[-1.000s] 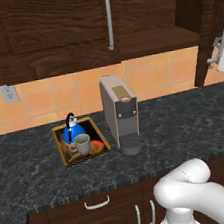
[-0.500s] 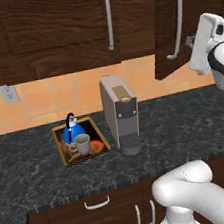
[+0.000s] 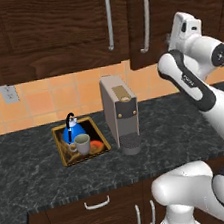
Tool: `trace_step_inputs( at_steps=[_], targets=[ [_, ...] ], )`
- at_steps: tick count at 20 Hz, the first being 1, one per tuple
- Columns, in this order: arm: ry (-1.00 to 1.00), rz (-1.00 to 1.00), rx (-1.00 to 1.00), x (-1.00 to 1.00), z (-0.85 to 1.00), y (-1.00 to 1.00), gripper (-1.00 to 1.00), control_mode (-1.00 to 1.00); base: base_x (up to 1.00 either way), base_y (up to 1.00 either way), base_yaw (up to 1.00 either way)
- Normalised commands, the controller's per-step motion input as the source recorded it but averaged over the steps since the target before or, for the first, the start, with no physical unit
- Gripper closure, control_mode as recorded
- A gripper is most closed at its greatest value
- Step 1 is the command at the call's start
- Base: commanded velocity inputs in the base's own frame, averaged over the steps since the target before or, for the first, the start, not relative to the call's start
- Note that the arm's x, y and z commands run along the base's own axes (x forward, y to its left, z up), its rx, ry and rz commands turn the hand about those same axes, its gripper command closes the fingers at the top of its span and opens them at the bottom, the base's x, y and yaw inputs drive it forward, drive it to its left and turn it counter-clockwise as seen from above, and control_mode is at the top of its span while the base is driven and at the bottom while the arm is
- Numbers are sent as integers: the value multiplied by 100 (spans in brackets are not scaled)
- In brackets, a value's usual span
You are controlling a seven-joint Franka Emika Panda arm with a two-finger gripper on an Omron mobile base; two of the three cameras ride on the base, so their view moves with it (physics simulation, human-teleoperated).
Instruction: Pick the kettle from the counter and place it on the tray. Then pick the mug from the cabinet and place it on the tray. Then close the cabinet doors.
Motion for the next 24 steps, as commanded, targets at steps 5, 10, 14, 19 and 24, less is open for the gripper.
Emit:
trace_step_inputs(
  at_steps=[5, 10, 14, 19, 24],
  targets=[
    [11, -15, 0, 73, 0, 0, 100, -100, 0, 0, 0],
    [11, -14, 0, 74, 0, 0, 100, -100, 0, 0, 0],
    [14, -7, 0, 75, 0, 0, 100, -100, 0, 0, 0],
    [13, -3, 0, 55, -1, -8, 100, -100, 0, 0, 0],
    [10, 0, 0, 33, -9, -22, 100, -100, 0, 0, 0]
  ],
)
